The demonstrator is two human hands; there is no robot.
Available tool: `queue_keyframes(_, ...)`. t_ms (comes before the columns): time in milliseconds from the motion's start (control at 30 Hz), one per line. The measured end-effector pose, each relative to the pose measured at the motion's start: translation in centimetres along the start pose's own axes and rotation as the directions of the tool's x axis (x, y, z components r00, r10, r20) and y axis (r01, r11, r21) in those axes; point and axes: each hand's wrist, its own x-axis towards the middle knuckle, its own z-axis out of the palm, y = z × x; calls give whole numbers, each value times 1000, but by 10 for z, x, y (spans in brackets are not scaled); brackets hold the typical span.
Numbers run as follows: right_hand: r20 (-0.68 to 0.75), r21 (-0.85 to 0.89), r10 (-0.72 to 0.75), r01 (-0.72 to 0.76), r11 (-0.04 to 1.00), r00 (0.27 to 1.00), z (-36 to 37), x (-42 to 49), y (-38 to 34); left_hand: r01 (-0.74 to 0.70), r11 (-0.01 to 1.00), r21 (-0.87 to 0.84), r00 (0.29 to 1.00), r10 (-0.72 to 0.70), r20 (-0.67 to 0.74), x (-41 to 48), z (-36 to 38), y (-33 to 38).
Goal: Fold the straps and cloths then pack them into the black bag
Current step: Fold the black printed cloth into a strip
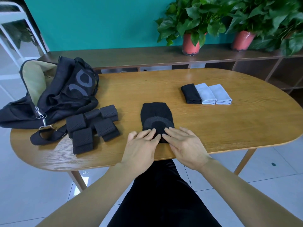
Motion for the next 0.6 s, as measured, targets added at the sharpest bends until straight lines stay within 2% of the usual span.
queue_keyframes(133, 66, 4, 8, -8, 1000, 998, -6, 0, 0, -37, 997, 66, 993, 29, 114, -1, -6, -3)
queue_keyframes(300, 93, 9, 19, -20, 1000, 995, -8, 4, -5, 1, 992, 127, 987, -22, 160, 8, -4, -8)
queue_keyframes(600, 99, 19, 9, -11, 1000, 995, -6, 10, -22, 85, 995, 48, 975, -93, 203, 22, 4, -27)
